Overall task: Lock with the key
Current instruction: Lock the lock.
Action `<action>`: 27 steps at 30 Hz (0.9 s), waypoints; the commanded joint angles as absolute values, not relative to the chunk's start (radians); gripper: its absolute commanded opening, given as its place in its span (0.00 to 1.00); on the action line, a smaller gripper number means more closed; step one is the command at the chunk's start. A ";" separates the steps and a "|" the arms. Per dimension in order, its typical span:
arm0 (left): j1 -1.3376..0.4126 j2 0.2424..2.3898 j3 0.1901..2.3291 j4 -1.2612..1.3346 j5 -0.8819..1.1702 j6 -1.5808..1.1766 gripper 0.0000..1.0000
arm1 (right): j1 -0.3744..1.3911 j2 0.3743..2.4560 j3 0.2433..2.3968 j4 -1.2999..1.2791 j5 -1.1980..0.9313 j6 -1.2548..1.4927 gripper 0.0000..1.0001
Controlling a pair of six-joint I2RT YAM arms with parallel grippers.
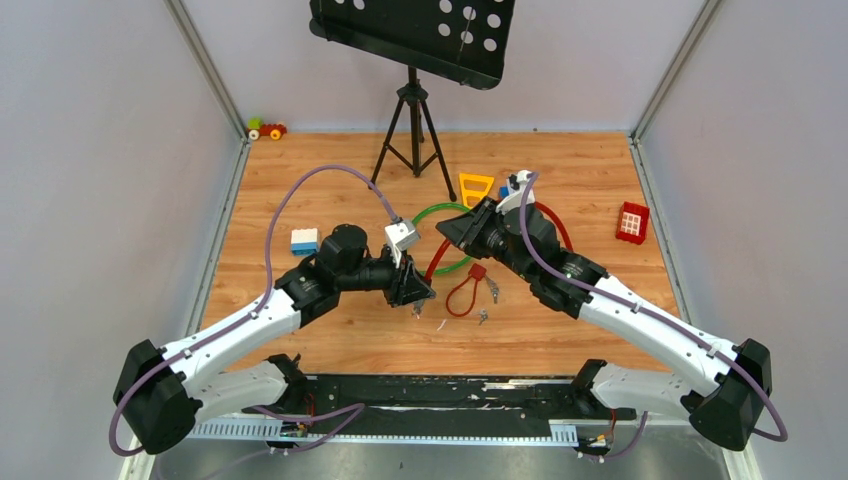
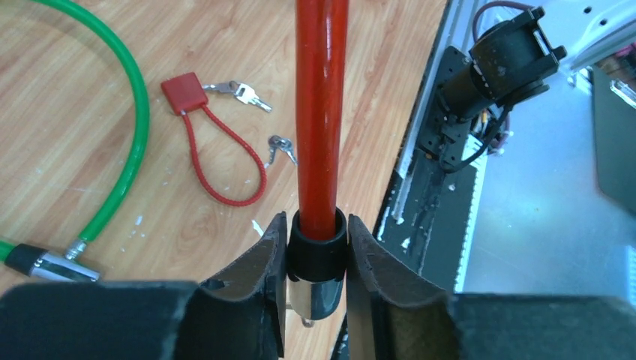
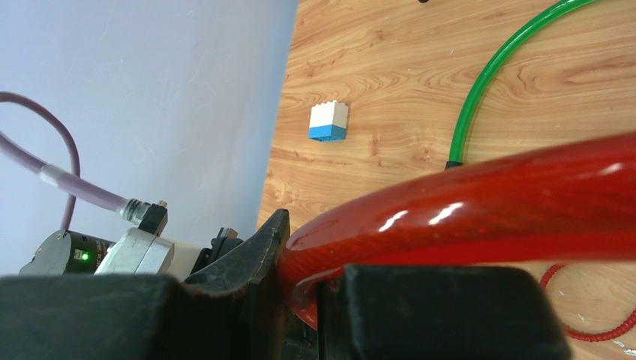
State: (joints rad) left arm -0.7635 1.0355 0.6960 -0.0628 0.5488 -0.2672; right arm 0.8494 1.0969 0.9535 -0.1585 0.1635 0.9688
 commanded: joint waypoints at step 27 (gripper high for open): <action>-0.768 0.933 0.532 0.455 0.490 -0.248 0.00 | 0.847 0.987 1.003 -0.076 0.158 0.746 0.38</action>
